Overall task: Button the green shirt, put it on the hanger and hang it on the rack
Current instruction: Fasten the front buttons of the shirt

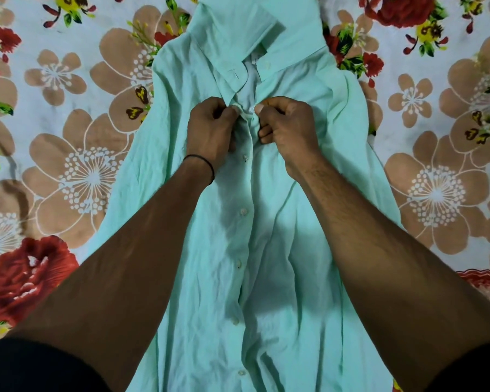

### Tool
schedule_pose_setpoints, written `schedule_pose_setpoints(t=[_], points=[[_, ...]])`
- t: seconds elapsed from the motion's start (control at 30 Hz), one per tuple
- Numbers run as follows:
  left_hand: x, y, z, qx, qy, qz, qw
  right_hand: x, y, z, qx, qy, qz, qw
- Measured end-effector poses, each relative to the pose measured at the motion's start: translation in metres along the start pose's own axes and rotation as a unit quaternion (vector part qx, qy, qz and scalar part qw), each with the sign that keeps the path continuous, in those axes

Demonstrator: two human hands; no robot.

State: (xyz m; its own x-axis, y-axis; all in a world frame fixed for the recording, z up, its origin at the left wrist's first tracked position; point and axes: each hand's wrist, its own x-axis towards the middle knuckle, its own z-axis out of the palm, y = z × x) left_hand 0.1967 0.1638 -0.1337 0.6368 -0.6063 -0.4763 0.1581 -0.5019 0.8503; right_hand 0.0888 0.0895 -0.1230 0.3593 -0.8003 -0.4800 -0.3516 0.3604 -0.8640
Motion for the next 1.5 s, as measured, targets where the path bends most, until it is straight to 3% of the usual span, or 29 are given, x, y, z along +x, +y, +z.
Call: schedule_pose_setpoints(t=[0.33,0.67,0.97,1.5], points=[[-0.003,0.002,-0.009,0.01,-0.094,0.009,0.995,-0.001,0.0,-0.006,0.0,-0.043,-0.001,0.999],[-0.001,0.003,-0.014,0.015,-0.13,0.007,0.991,0.0,0.003,-0.003,-0.018,-0.036,-0.011,0.999],[-0.005,0.005,-0.012,0.021,-0.126,0.039,0.991,0.002,0.004,-0.004,-0.018,-0.045,-0.007,0.999],[-0.003,-0.01,0.003,0.014,-0.034,0.065,0.997,0.001,0.004,-0.001,-0.036,-0.03,-0.027,0.999]])
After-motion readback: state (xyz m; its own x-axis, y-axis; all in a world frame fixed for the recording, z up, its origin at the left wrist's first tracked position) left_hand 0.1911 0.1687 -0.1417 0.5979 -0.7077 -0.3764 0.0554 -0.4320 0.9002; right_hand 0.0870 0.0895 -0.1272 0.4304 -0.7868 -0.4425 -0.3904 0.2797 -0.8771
